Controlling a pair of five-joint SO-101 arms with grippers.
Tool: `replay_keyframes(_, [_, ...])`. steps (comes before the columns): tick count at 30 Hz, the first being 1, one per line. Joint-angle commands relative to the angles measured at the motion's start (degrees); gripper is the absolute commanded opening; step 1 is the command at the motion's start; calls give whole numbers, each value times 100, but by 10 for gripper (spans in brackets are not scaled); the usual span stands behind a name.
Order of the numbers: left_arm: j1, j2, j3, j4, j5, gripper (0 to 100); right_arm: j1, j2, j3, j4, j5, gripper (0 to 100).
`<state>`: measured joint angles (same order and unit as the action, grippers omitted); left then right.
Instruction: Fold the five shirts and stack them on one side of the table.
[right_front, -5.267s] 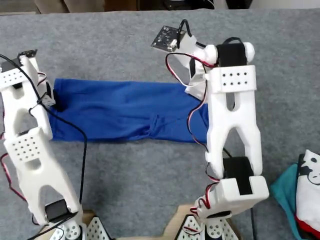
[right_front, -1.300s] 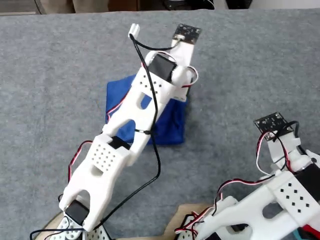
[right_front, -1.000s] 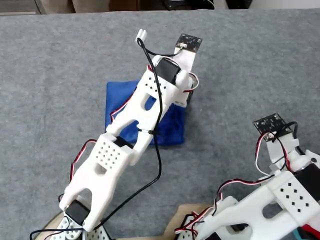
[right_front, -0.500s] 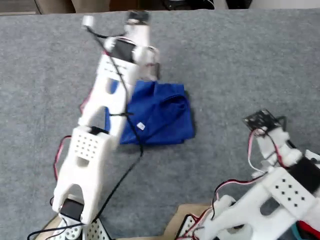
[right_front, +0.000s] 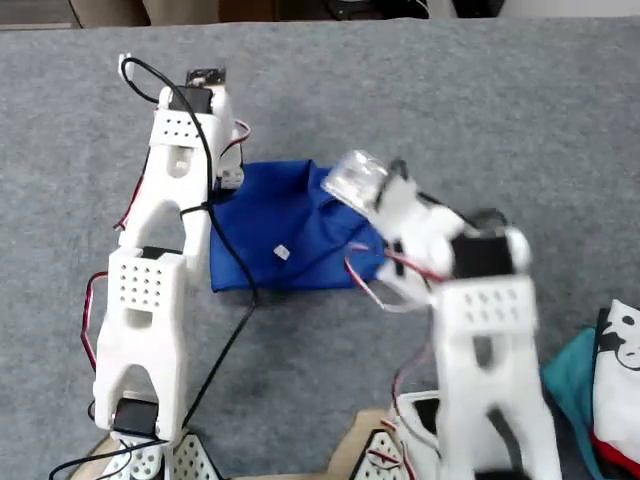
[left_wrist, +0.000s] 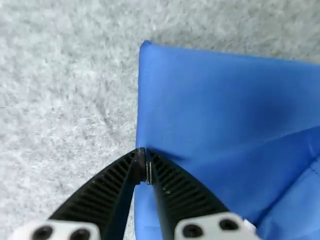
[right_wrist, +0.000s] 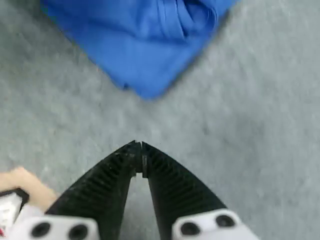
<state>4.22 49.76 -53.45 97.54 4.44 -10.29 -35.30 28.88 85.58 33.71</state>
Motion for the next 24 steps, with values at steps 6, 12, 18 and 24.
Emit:
replay_keyframes(6, [-62, -374, 651, -598, -26, 19, -716, 2993, -2492, -220, -211, 5])
replay_keyframes(12, [-62, -374, 1187, -879, 0, 19, -1209, 4734, -4171, 492, -211, 5])
replay_keyframes(18, [-343, -374, 1688, -1433, -26, 19, -1226, 5921, -5235, 730, -211, 5])
replay_keyframes(24, [-343, -374, 1705, -1468, -26, 19, -1226, 6888, -6000, 712, -211, 5])
